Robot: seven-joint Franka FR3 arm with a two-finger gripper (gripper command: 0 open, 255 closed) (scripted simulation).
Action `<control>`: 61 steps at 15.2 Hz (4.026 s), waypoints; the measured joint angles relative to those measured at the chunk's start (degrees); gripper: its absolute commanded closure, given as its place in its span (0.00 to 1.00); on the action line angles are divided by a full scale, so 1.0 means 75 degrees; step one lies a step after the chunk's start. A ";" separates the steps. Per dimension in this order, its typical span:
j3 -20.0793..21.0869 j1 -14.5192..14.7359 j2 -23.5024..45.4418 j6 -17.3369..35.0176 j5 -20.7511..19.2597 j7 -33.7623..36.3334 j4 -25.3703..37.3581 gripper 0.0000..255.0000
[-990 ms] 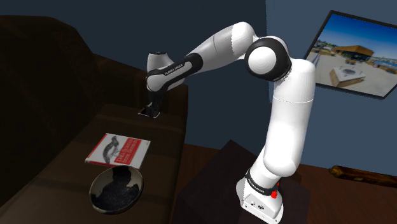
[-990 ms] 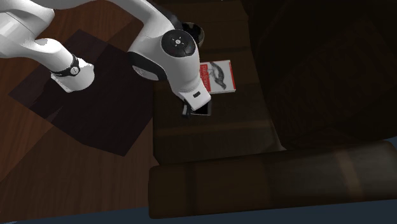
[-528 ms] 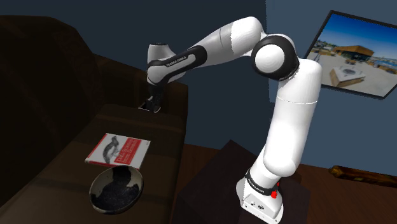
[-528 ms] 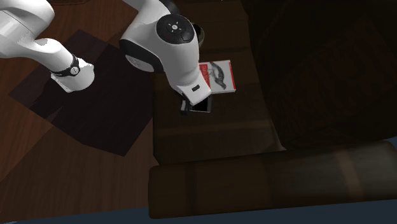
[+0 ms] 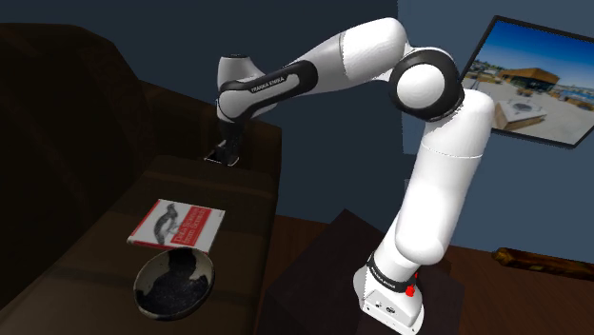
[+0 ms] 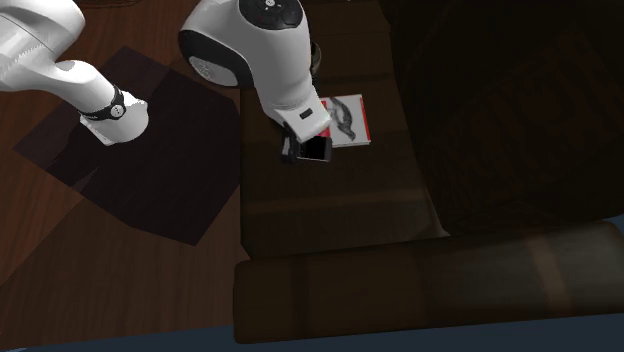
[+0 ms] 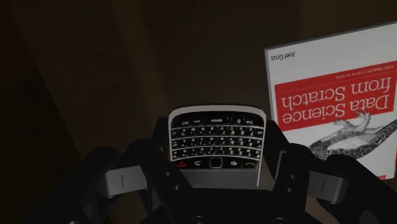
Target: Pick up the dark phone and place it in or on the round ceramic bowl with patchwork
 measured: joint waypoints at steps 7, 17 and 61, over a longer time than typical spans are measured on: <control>0.0462 0.0635 -0.0725 0.0194 -0.0001 0.1101 -0.0919 1.00; 0.1287 0.1587 -0.1315 0.0398 0.0031 0.2870 -0.1700 1.00; 0.2260 0.2736 -0.0728 0.0853 -0.0389 0.5263 -0.1628 0.00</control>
